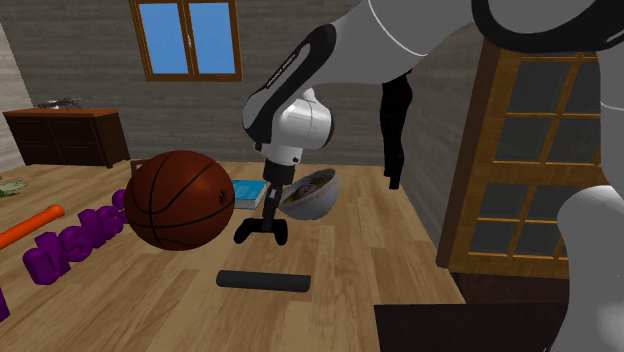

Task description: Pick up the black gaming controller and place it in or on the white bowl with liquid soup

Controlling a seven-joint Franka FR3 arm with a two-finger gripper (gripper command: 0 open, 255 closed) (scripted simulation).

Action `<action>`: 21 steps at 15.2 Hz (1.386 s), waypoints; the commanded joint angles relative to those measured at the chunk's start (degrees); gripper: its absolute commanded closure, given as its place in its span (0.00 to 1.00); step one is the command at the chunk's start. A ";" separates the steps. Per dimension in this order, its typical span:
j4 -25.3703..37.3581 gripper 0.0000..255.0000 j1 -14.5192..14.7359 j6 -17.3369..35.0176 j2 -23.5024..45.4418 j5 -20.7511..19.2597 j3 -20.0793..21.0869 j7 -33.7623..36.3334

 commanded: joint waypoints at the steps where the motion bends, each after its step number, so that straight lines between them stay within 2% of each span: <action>1: 0.08 1.00 0.38 -0.86 -1.08 -1.13 -0.54 0.90; 21: 5.87 1.00 2.67 -11.59 -9.24 -10.40 -3.75 9.29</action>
